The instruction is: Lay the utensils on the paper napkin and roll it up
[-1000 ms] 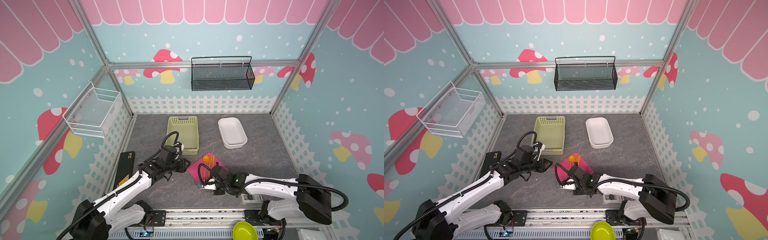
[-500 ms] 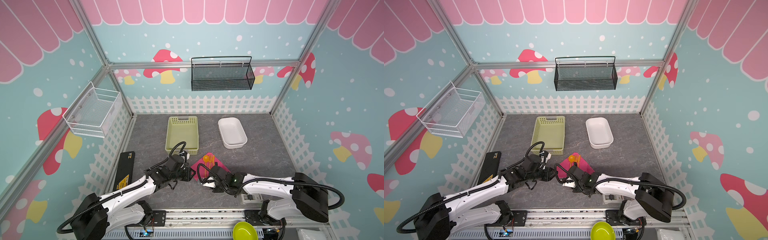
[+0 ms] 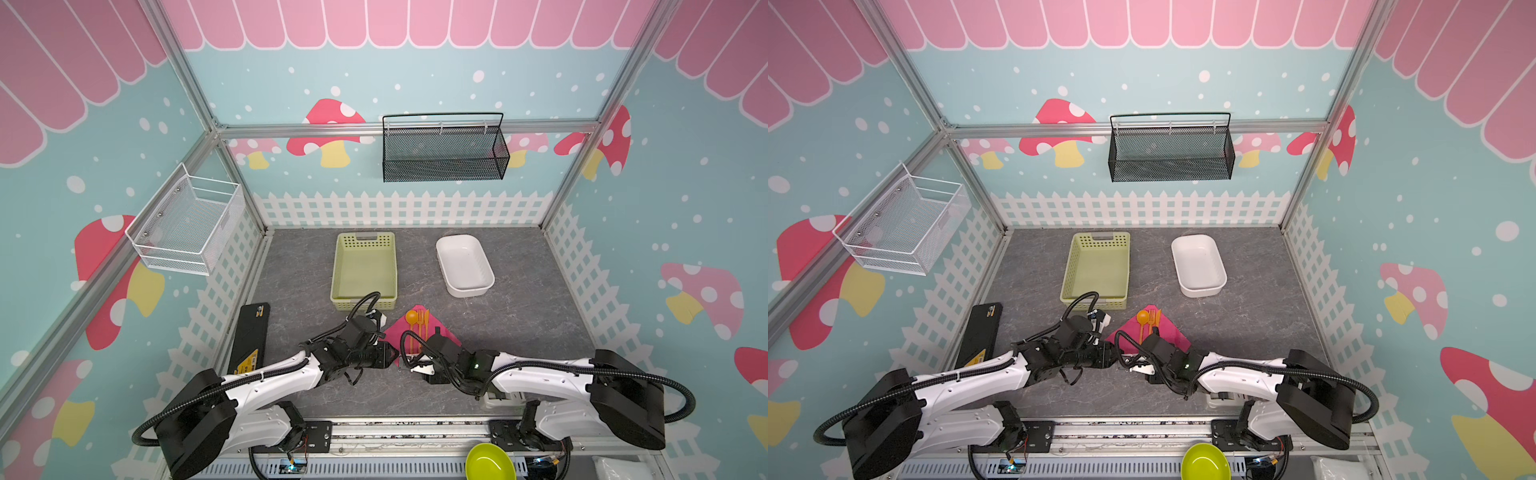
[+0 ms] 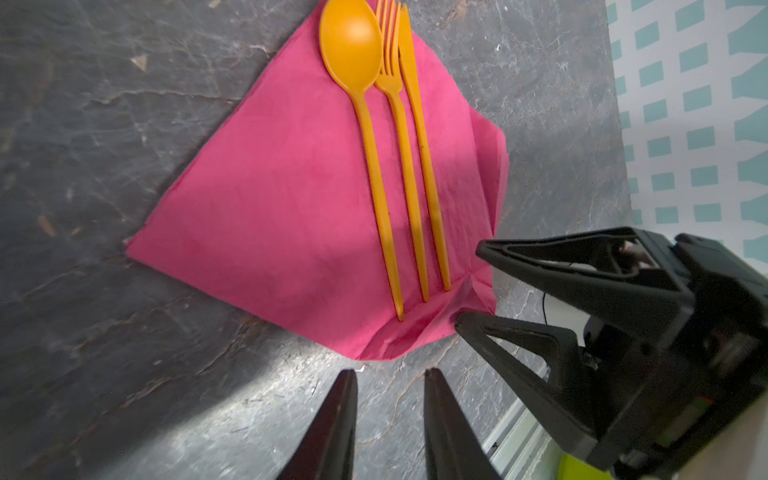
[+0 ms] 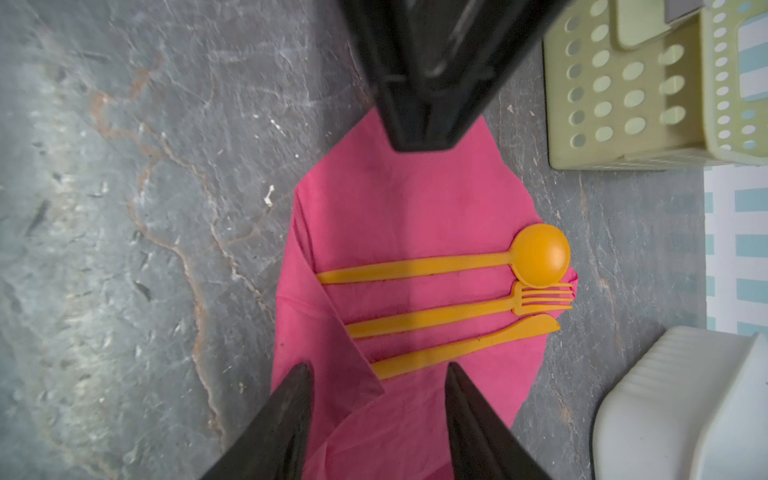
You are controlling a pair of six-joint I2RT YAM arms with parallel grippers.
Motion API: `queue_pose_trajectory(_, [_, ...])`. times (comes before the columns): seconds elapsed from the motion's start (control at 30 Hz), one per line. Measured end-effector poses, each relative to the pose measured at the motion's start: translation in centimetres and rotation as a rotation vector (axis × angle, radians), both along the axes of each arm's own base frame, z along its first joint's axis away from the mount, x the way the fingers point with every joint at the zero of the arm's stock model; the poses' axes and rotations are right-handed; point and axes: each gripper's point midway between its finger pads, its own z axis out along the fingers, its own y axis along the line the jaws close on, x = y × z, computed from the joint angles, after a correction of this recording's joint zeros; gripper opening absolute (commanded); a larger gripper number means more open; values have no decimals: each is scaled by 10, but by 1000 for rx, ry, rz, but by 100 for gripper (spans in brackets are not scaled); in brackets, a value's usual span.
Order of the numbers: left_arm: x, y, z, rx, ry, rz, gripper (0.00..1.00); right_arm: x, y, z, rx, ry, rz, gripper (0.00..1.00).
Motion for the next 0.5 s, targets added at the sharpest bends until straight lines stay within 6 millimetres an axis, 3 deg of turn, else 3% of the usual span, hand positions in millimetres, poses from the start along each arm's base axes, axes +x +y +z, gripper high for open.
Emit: queue_pose_trajectory(0.5, [-24, -21, -22, -65, 112, -62, 25, 15, -2, 8, 18, -110, -29, 55])
